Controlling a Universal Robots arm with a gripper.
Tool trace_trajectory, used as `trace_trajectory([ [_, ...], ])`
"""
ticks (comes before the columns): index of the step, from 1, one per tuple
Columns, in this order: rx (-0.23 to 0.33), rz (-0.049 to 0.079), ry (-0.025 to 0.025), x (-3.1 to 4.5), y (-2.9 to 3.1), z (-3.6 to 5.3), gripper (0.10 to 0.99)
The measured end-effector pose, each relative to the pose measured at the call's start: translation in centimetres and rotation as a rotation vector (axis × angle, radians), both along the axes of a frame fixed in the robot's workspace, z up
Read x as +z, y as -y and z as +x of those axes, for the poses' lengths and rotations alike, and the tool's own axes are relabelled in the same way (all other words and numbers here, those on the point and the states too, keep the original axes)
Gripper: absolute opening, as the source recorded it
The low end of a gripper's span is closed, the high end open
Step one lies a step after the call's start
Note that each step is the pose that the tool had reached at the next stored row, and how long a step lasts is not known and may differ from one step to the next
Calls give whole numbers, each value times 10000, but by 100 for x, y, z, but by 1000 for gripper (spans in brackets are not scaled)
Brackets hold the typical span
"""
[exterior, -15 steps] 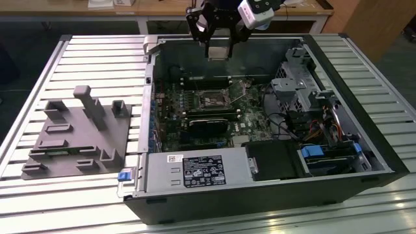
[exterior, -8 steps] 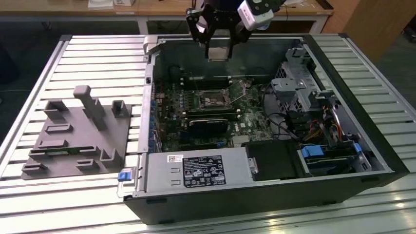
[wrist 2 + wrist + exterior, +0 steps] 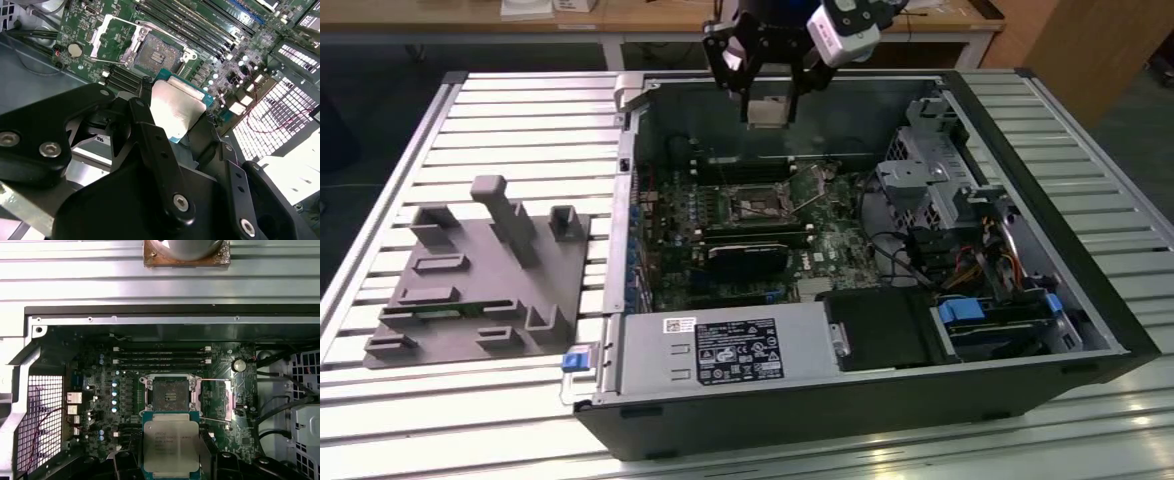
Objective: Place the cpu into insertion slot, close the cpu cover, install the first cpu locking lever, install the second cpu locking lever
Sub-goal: 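Place the cpu into insertion slot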
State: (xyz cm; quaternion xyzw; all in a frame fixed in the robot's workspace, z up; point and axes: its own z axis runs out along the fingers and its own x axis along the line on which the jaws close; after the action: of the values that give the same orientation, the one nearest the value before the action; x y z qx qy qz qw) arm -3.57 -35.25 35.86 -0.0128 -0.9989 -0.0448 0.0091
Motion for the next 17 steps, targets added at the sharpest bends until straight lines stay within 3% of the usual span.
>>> trace_trajectory([
  [9,0,0,0,-39,0,0,537],
  [17,-1,0,4,-123,0,0,537],
])
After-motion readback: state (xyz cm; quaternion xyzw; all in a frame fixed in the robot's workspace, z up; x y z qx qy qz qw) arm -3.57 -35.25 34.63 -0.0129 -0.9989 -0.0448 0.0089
